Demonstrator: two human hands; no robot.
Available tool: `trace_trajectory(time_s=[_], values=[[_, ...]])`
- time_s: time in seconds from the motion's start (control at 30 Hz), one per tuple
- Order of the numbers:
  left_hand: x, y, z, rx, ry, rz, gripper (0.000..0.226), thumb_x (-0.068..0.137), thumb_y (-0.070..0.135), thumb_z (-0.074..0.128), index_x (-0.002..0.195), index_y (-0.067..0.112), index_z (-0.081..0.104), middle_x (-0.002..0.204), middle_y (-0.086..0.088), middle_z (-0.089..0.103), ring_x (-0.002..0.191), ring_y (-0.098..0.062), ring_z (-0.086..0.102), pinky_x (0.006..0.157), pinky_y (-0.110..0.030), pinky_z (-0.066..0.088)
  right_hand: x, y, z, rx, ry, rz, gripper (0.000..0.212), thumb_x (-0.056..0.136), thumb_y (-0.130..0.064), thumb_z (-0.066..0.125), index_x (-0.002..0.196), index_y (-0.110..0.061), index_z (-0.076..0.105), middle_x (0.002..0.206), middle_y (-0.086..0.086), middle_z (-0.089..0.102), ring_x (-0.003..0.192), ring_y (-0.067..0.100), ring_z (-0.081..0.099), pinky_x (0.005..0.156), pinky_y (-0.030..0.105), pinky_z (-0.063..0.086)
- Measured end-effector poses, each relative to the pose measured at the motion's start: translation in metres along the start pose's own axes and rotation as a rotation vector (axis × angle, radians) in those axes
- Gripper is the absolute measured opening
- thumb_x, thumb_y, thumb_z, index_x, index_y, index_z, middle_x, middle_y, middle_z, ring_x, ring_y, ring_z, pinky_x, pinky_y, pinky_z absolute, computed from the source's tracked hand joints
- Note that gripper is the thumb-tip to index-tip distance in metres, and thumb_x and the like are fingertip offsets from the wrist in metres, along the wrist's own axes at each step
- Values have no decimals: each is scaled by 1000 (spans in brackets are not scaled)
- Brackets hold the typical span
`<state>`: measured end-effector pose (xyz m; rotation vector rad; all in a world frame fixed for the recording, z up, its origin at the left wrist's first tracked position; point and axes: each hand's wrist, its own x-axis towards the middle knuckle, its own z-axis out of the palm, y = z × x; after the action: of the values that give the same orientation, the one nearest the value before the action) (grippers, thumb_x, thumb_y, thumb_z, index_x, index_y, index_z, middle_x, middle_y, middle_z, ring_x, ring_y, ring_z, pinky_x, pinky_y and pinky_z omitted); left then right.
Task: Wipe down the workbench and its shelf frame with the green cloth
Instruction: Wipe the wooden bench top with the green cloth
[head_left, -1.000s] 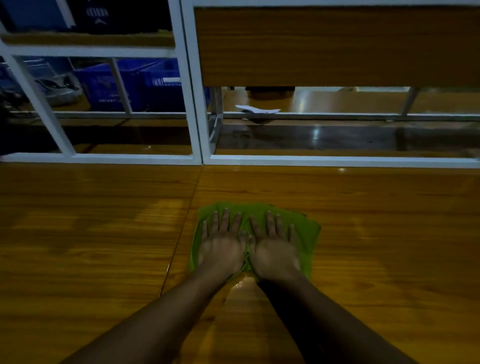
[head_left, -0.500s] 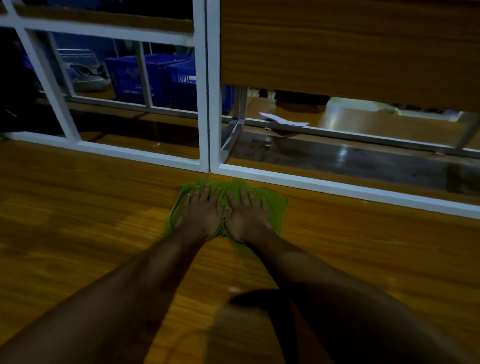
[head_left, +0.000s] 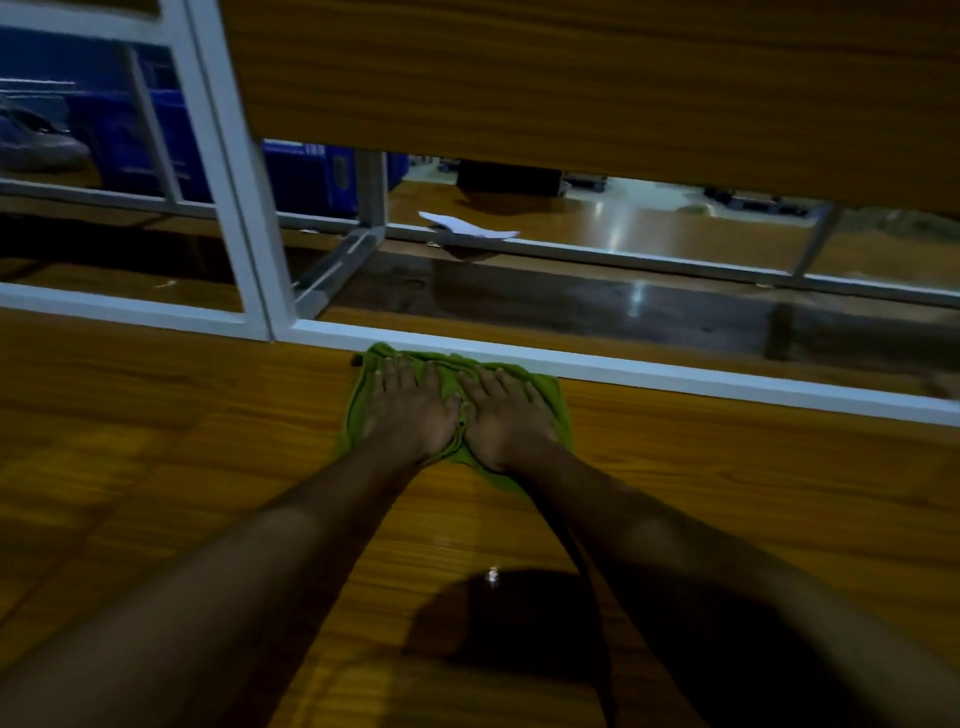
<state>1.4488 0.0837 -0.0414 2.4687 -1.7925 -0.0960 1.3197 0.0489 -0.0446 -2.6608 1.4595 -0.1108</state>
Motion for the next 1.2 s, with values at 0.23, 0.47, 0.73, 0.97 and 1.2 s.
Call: trace_trajectory(time_s=[0.23, 0.47, 0.73, 0.97, 1.2], values=[[-15, 102, 16, -14, -35, 164, 65, 101, 50, 13, 156, 17, 3, 162, -19, -5, 149, -33, -3, 120, -47, -3, -60, 88, -14, -18, -3, 234, 58, 102, -51, 9, 157, -34, 6, 165, -1, -4, 152, 21, -3, 121, 48, -1], [-50, 146, 17, 35, -65, 354, 61, 101, 52, 11, 156, 27, 5, 164, -7, -4, 150, -31, -3, 120, -48, -4, -126, 115, -16, 0, 22, 464, 61, 100, -55, 14, 157, -34, 7, 166, 3, -3, 152, 26, -2, 119, 52, -1], [-121, 82, 7, 13, -83, 465, 60, 100, 57, 12, 155, 34, 7, 164, 0, -1, 150, -28, -2, 119, -50, -2, -180, 40, -10, 54, 62, 564, 61, 101, -53, 13, 157, -31, 6, 165, 7, -6, 151, 30, -7, 118, 55, -7], [-170, -13, -2, 24, -95, 407, 59, 99, 59, 10, 154, 37, 4, 164, 3, -6, 150, -25, -6, 119, -50, -3, -202, -64, 1, 61, 47, 527, 63, 100, -55, 13, 157, -31, 6, 165, 9, -6, 151, 30, -8, 118, 56, -7], [-218, -119, -14, 39, -63, 302, 59, 101, 56, 14, 155, 36, 4, 164, 0, -3, 150, -27, -3, 119, -51, -1, -206, -170, 17, 54, 47, 390, 63, 100, -53, 14, 157, -28, 9, 165, 13, -2, 151, 34, -4, 117, 59, -4]])
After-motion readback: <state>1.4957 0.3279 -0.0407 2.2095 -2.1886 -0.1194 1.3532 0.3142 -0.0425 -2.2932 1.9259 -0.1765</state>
